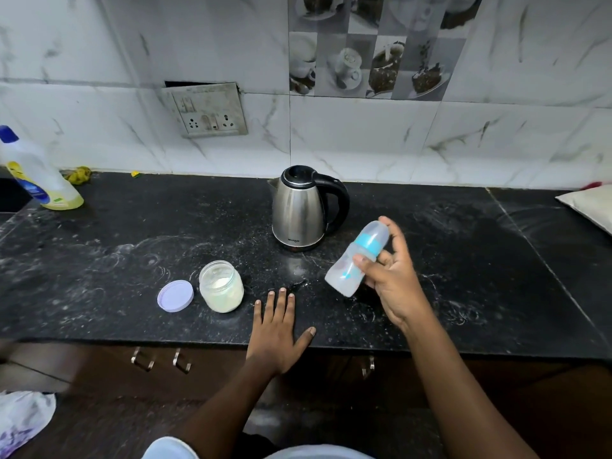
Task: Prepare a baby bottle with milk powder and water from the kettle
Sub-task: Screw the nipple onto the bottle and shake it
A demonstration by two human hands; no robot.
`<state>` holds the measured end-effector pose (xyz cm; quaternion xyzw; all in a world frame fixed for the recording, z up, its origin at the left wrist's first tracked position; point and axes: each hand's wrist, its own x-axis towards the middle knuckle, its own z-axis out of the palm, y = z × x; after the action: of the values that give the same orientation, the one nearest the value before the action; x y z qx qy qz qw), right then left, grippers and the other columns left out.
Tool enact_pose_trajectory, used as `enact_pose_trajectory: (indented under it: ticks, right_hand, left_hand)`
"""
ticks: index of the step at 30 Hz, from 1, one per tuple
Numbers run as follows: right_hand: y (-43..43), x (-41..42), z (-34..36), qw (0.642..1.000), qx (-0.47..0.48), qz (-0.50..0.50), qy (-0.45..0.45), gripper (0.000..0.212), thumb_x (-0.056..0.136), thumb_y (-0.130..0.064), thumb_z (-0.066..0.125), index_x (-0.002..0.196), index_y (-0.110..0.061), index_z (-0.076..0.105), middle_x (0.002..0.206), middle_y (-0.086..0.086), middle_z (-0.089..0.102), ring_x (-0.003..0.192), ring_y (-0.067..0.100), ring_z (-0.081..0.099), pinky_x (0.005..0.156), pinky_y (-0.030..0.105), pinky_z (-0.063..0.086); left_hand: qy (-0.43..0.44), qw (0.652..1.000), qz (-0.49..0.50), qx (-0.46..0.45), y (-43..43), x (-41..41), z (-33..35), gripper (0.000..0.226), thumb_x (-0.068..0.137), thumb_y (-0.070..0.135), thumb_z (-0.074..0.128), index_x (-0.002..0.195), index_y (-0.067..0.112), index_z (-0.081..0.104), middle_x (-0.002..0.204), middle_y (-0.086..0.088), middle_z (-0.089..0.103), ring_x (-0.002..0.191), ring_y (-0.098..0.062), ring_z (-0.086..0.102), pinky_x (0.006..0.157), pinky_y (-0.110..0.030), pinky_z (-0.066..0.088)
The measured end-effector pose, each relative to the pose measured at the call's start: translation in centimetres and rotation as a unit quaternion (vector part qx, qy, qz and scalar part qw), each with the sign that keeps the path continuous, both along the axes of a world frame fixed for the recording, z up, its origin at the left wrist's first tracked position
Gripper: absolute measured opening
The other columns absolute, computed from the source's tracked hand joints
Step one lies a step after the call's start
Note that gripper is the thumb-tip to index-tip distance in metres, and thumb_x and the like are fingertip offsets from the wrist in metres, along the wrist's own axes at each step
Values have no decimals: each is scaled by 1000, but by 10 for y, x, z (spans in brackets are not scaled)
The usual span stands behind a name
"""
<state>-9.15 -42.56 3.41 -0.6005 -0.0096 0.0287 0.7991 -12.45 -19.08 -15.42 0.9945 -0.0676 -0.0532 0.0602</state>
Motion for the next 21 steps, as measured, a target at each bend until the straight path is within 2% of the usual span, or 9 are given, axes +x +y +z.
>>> enact_pose_trajectory:
  ticks: [4, 9, 14, 19, 21]
  right_hand:
    - [7, -9, -6, 995, -38, 92, -9, 87, 77, -1, 87, 145, -43, 52, 122, 8, 76, 108, 25, 74, 88, 39, 62]
    - [0, -2, -3, 1000, 8, -24, -1, 82, 86, 1, 81, 144, -48, 50, 122, 9, 75, 114, 27, 72, 96, 51, 59]
    - [-2, -11, -4, 993, -50, 110, -5, 87, 78, 2, 85, 145, -43, 52, 124, 10, 75, 109, 26, 74, 89, 41, 62]
    - [-10, -5, 5, 1000, 11, -9, -8, 83, 83, 4, 79, 144, -44, 51, 122, 10, 75, 111, 25, 72, 93, 46, 61]
    - [-9, -6, 5, 1000, -6, 18, -16, 86, 78, 2, 84, 144, -43, 52, 120, 7, 76, 110, 25, 73, 92, 44, 62]
  left_hand:
    - [-12, 1000, 0, -3, -1, -1, 0, 103, 97, 83, 8, 174, 14, 4, 183, -10, -4, 169, -32, -11, 129, -54, -19]
    - [-9, 1000, -3, -8, 0, 0, 0, 103, 98, 83, 8, 174, 14, 4, 183, -9, -3, 169, -32, -10, 131, -54, -17]
    - [-6, 1000, -1, -4, -1, 0, 0, 103, 97, 83, 7, 174, 15, 1, 183, -9, -6, 169, -32, -12, 132, -55, -16]
    - [-10, 1000, -2, -6, 0, 0, -1, 103, 97, 84, 6, 174, 15, 1, 183, -9, -6, 169, -32, -12, 130, -54, -18]
    - [-8, 1000, -3, -2, -1, 0, 0, 103, 96, 84, 5, 174, 15, 1, 183, -9, -6, 169, -32, -13, 130, -54, -18]
